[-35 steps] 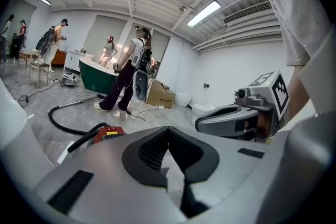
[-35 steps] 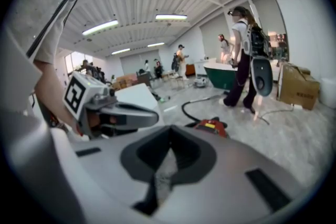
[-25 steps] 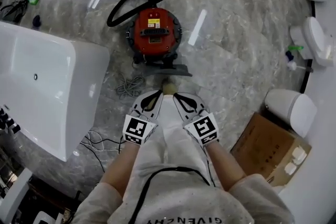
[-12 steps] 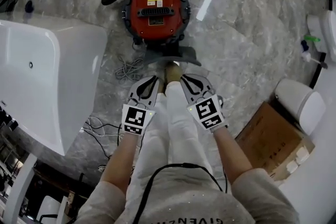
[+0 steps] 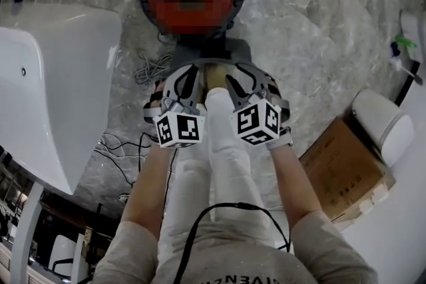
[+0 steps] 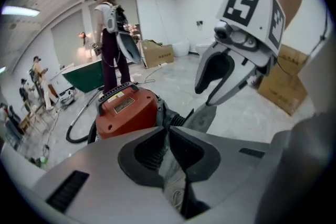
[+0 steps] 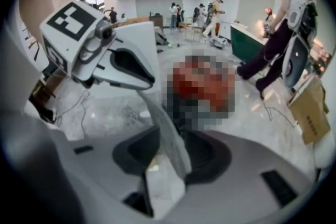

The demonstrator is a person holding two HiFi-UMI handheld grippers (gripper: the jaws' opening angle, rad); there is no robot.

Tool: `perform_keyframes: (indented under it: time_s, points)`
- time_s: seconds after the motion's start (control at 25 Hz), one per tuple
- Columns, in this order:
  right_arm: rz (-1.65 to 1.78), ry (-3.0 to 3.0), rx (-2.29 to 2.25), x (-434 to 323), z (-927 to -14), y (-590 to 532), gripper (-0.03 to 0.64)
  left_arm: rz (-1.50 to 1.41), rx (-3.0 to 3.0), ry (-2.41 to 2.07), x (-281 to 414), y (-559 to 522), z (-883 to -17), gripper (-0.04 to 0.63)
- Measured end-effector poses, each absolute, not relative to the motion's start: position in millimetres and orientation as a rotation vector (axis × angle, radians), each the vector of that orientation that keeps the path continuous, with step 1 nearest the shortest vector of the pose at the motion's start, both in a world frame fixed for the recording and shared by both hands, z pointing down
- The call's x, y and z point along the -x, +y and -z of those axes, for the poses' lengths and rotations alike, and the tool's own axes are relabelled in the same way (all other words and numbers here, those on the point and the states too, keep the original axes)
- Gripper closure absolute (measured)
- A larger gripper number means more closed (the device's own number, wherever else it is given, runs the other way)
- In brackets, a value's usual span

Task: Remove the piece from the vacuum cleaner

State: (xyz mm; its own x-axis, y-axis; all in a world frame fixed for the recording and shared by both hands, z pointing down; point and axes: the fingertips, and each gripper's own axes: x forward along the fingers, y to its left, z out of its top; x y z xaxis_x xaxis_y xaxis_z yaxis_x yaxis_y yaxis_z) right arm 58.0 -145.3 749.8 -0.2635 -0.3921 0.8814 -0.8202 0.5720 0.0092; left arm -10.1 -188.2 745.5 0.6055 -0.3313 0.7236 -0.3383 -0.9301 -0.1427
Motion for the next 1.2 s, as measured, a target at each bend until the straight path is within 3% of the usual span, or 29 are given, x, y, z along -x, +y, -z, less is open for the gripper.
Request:
perform_keyframes:
  time_s: [0.32,0.64,1.2]
  points:
    - [-0.540,-1.766,-0.878,-73.7,-793.3,-142.3,0.453,-1.530,-2.827,-0.254,4.1,-190.5,-795.5,0.422]
    - [-0.529,-1.767,-0.804,-70.8,-818.3,-145.1,0.439,-1.639,-2.827,-0.008,-5.3,-173.1,-815.8,0.416]
    - [-0.298,-1.759,-0.804,-69.7,-833.1,-148.7,0.455,-1.838,-2.821,-0.172,-5.5,-176.2,-847.0,0.417]
